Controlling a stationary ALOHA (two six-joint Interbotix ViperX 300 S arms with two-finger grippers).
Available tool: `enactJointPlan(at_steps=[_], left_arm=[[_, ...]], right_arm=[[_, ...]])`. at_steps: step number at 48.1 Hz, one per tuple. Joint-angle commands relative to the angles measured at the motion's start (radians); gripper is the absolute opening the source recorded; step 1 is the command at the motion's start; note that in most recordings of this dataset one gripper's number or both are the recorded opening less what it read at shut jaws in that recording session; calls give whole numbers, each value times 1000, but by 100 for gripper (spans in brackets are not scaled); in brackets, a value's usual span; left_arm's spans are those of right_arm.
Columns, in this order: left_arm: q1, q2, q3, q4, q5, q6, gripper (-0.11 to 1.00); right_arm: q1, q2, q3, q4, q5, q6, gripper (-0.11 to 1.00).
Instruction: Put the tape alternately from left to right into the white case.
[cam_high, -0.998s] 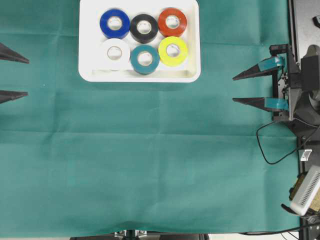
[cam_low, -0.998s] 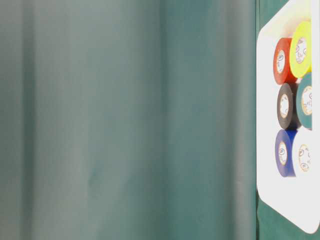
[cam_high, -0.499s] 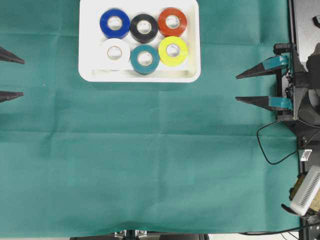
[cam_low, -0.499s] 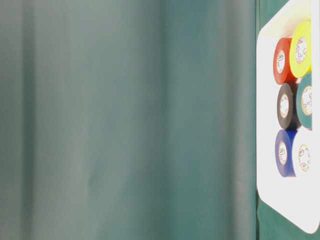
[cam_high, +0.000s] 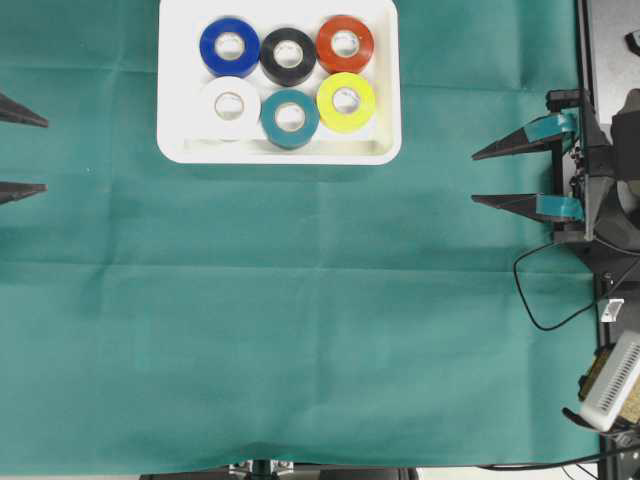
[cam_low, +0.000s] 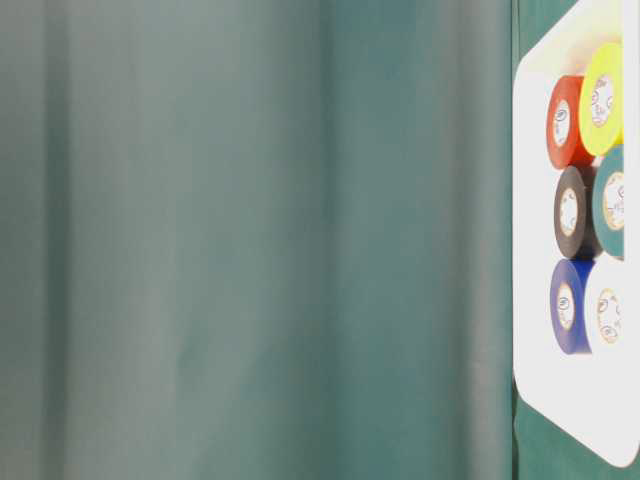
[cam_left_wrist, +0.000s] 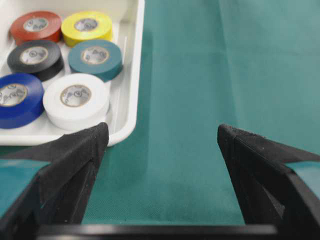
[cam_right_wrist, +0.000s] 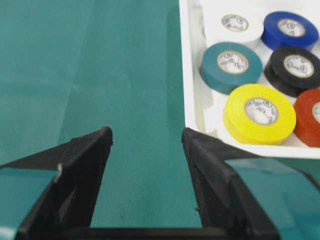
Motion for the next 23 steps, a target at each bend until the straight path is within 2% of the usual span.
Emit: enactJointPlan(at_steps=[1, 23], left_arm=[[3, -14, -3, 0, 2, 0, 65], [3, -137, 49, 0, 44, -2, 65]], right_arm=[[-2, 5, -9, 2, -5, 2, 64], [-2, 5, 2, 2, -5, 2, 64]])
